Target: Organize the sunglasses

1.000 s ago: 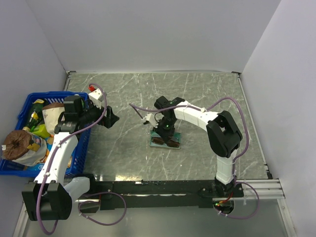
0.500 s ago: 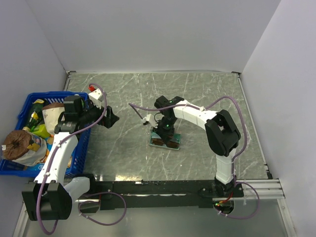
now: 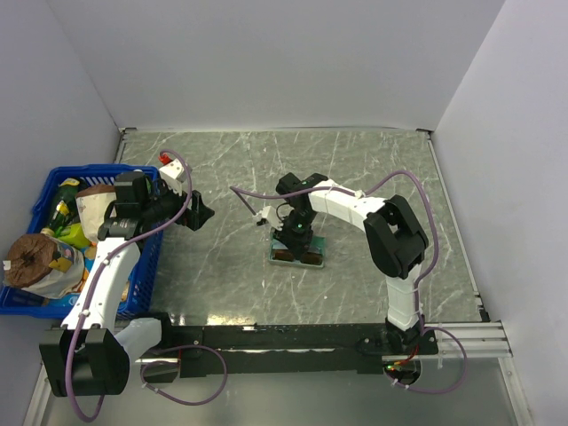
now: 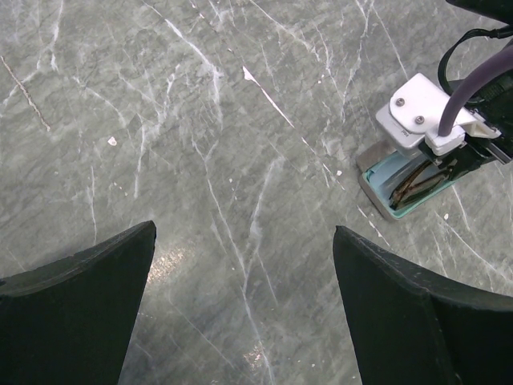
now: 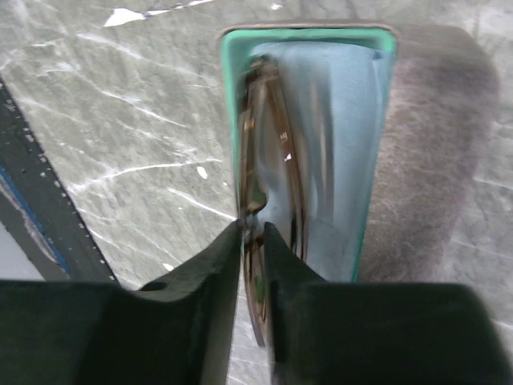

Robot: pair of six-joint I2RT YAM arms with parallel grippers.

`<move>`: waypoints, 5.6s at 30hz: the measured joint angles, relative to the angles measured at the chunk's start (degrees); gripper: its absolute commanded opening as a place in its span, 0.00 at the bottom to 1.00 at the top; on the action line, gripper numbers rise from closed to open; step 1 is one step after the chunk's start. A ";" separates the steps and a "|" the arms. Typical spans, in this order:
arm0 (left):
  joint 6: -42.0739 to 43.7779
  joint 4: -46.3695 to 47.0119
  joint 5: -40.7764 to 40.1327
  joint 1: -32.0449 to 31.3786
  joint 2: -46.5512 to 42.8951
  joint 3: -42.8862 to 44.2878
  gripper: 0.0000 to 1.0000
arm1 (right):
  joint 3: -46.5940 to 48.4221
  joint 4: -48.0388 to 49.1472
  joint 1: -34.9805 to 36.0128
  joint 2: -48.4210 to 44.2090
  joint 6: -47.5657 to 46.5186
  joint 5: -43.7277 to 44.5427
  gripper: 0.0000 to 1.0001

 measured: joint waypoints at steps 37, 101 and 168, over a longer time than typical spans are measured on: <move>0.02 -0.02 0.00 0.02 0.22 0.00 0.96 | -6.54 9.03 3.30 -7.63 0.33 14.86 0.53; -3.63 5.40 -18.64 -29.40 38.10 21.75 0.96 | -27.34 21.33 9.79 -15.85 -9.70 16.81 0.51; -14.51 3.98 -1.79 -24.90 44.15 27.15 0.64 | -18.36 33.00 -21.18 -3.06 33.73 -18.60 0.52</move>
